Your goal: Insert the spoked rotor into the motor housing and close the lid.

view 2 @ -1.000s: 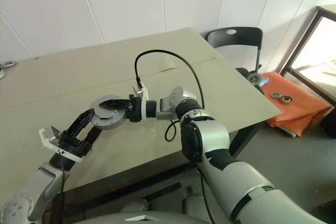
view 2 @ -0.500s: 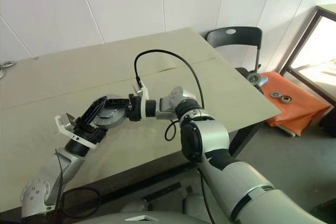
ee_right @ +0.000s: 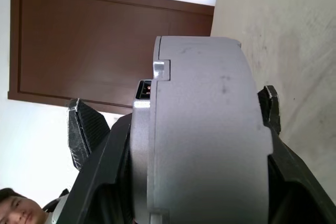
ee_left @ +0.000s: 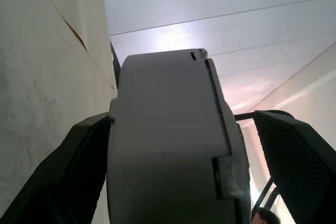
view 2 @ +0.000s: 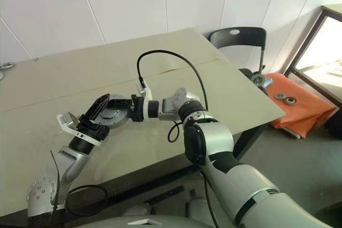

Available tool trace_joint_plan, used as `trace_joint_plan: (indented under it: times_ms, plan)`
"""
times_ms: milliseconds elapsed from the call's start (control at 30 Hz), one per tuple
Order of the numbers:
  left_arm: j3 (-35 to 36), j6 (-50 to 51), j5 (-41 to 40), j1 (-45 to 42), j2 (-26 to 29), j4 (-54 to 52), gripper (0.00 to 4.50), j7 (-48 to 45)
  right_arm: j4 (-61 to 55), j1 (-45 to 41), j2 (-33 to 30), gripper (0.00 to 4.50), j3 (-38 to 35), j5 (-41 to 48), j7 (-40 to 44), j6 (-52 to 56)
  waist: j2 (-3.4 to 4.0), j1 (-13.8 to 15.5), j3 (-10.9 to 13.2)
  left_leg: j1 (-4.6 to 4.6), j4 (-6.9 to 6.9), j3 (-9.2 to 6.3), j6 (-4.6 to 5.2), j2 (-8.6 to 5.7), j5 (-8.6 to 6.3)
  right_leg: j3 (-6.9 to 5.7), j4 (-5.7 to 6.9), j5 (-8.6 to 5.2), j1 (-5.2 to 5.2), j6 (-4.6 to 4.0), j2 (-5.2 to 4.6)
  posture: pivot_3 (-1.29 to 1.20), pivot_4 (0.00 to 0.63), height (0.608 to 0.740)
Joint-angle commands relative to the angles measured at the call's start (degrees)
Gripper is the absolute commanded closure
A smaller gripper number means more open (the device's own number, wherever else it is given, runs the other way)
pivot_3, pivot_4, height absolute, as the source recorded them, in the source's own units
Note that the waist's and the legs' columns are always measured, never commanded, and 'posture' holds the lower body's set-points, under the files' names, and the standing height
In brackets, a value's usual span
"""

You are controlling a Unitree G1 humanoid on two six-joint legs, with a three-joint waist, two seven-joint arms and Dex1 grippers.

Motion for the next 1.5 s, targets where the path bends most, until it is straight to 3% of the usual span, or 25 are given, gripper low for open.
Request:
trace_joint_plan:
  times_ms: [33,100,167,400,500,1233,1333,1467,1500]
  plan:
    - [0.5,-1.7,1.7,-1.6,0.0,-3.2,0.05,-0.6,-1.5,-1.4,0.6,2.18,-1.3,1.8,0.2,0.1,0.0,0.0,0.0,0.0,0.0,0.0,0.0,0.0,0.0,0.0,0.0,0.0,0.0,0.0,0.0,0.0,0.0,0.74]
    - [0.6,-2.4,2.6,-1.8,-0.4,-3.4,0.05,-0.5,-1.5,-1.4,0.6,2.18,-1.3,1.8,-0.1,0.0,0.0,0.0,0.0,0.0,-0.01,0.0,0.0,0.0,0.0,0.0,0.0,0.0,-0.01,0.0,0.0,0.0,0.0,0.74]
    - [0.8,-3.0,4.6,-1.8,-0.2,-3.5,0.42,-0.2,-1.5,-1.4,0.7,2.18,-1.4,1.7,-0.2,-0.1,0.0,0.0,0.0,0.0,-0.01,0.0,0.0,0.0,0.0,0.0,0.0,0.0,0.0,0.0,0.0,0.0,0.0,0.74]
    - [1.0,-5.0,10.0,-2.5,-0.6,-3.6,0.42,-0.2,-1.5,-1.2,0.8,2.18,-1.1,1.4,-0.7,-0.6,0.0,0.0,0.0,0.0,0.0,0.0,0.0,0.0,0.0,0.0,0.0,0.0,0.0,0.0,0.0,0.0,0.0,0.74]
    - [1.1,-5.7,11.4,-2.8,-1.0,-3.6,0.01,-0.2,-1.4,-1.2,0.8,2.18,-1.0,1.4,-0.8,-0.7,0.0,0.0,0.0,0.0,0.0,0.0,0.0,0.0,0.0,0.0,0.0,0.0,0.0,0.0,0.0,0.0,0.0,0.74]
    - [1.6,-7.4,14.8,-3.7,-2.6,-3.9,0.01,0.0,-1.2,-1.1,0.8,2.18,-1.1,1.3,-2.0,-1.4,-0.02,0.0,0.0,-0.01,0.01,0.0,0.0,0.0,0.0,0.0,-0.01,0.0,0.0,0.0,0.0,0.0,0.0,0.74]
    - [2.0,-6.9,14.4,-3.6,-2.5,-2.9,0.58,0.9,-1.2,-1.1,0.8,2.18,-1.2,1.3,-2.4,-1.5,-0.02,0.0,0.0,0.0,0.01,-0.01,0.0,0.0,0.0,-0.01,0.0,0.0,0.01,0.0,0.0,0.0,0.0,0.74]
    - [1.8,-6.1,13.1,-3.6,-2.7,-2.7,1.92,0.8,-1.2,-1.0,0.8,2.18,-1.3,1.4,-2.6,-1.6,-0.02,0.0,0.0,0.0,0.0,0.0,0.0,0.0,0.0,-0.01,0.0,0.0,0.0,0.0,0.0,0.0,0.0,0.74]
    - [1.8,-6.0,13.0,-3.7,-2.8,-2.6,1.92,0.9,-1.2,-1.0,0.8,2.18,-1.3,1.4,-2.7,-1.7,-0.05,0.0,0.0,0.0,0.0,-0.01,0.0,0.0,0.0,-0.01,0.0,0.0,0.0,0.0,0.0,0.0,0.0,0.74]
